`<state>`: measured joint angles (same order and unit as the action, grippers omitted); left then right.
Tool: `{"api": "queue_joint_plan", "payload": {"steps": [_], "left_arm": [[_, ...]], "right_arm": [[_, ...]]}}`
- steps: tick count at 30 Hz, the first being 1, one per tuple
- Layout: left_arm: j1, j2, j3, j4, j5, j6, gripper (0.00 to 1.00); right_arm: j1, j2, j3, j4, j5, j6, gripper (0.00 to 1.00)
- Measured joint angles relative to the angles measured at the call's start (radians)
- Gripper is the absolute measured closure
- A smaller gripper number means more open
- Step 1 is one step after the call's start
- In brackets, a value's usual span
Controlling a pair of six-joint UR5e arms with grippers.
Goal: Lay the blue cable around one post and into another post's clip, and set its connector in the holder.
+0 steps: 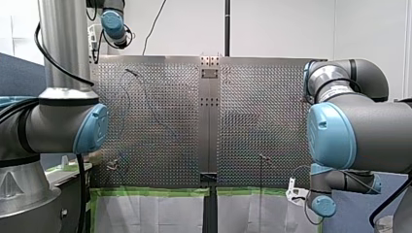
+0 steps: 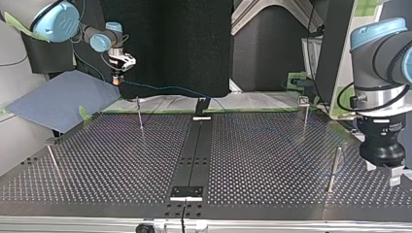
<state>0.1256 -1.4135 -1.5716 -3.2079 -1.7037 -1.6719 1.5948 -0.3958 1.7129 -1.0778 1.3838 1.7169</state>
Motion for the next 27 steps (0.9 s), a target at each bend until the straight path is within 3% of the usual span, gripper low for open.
{"api": "queue_joint_plan", "payload": {"steps": [8, 12, 27], "left_arm": [[-0.022, -0.007, 0.071, -0.071, -0.052, 0.072, 0.00], [-0.031, -0.007, 0.076, -0.107, -0.071, 0.100, 0.00], [-0.036, -0.009, 0.007, -0.245, -0.011, 0.074, 0.00]], "right_arm": [[0.004, 0.000, -0.004, 0.009, 0.000, -0.002, 1.00], [0.005, 0.000, -0.006, 0.012, 0.000, -0.004, 1.00], [0.012, 0.000, -0.012, 0.027, 0.000, -0.011, 1.00]]}}
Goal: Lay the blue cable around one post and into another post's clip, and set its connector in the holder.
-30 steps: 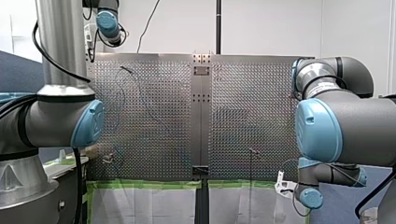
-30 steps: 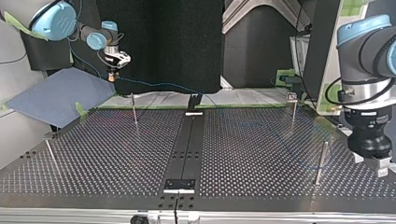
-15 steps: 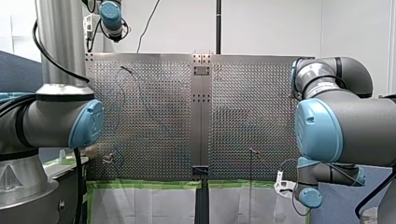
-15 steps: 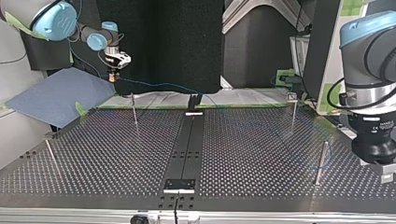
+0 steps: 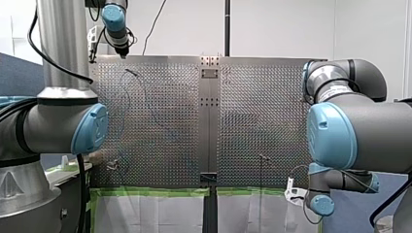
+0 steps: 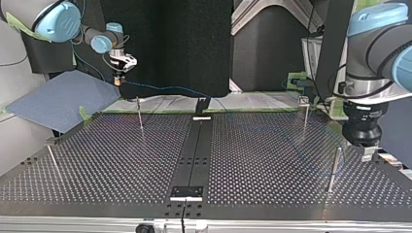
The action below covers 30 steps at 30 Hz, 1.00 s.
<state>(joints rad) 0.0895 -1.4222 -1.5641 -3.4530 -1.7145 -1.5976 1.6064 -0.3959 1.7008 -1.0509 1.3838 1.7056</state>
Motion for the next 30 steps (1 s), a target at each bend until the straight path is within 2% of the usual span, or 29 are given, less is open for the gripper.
{"api": "queue_joint_plan", "payload": {"steps": [12, 22, 30], "left_arm": [[0.002, 0.000, 0.001, -0.097, 0.008, 0.026, 0.00], [0.000, 0.000, 0.001, -0.183, 0.001, 0.009, 0.00], [0.000, 0.000, 0.001, -0.201, -0.008, 0.005, 0.00]], "right_arm": [[0.005, 0.000, -0.003, 0.006, 0.001, -0.004, 1.00], [0.006, 0.000, -0.003, 0.008, 0.000, -0.004, 1.00], [0.008, 0.000, -0.003, 0.011, 0.000, -0.004, 1.00]]}}
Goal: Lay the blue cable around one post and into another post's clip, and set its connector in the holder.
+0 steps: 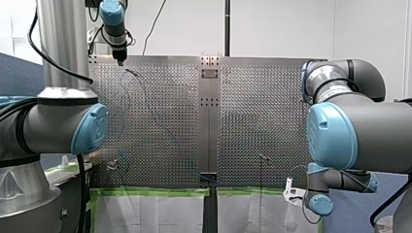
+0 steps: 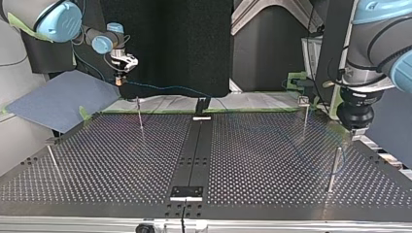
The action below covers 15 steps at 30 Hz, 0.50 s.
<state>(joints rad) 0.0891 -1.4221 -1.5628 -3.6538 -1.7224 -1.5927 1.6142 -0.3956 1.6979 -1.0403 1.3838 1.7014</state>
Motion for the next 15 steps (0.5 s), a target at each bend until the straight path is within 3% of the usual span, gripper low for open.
{"api": "queue_joint_plan", "payload": {"steps": [7, 15], "left_arm": [[-0.003, 0.000, 0.000, -0.001, -0.033, 0.000, 0.00], [-0.005, 0.000, 0.000, 0.000, -0.037, 0.001, 0.00]], "right_arm": [[0.002, 0.000, 0.000, 0.000, 0.000, 0.000, 1.00], [0.001, 0.000, 0.000, 0.000, 0.000, -0.001, 1.00]]}}
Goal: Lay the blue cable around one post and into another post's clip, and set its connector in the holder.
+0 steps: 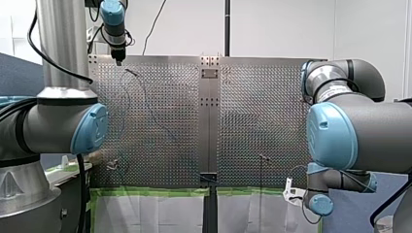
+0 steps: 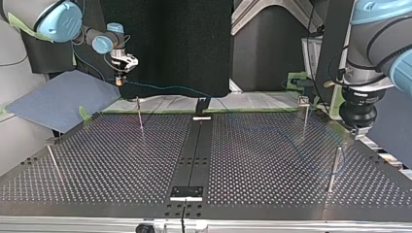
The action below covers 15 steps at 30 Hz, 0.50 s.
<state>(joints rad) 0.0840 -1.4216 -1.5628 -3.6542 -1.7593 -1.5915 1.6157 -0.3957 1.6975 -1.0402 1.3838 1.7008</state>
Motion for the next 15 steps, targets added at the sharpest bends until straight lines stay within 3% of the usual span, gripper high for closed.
{"api": "queue_joint_plan", "payload": {"steps": [15], "left_arm": [[-0.011, 0.000, 0.000, 0.000, 0.001, -0.001, 0.00]], "right_arm": [[0.000, 0.000, 0.000, 0.000, 0.000, 0.000, 1.00]]}}
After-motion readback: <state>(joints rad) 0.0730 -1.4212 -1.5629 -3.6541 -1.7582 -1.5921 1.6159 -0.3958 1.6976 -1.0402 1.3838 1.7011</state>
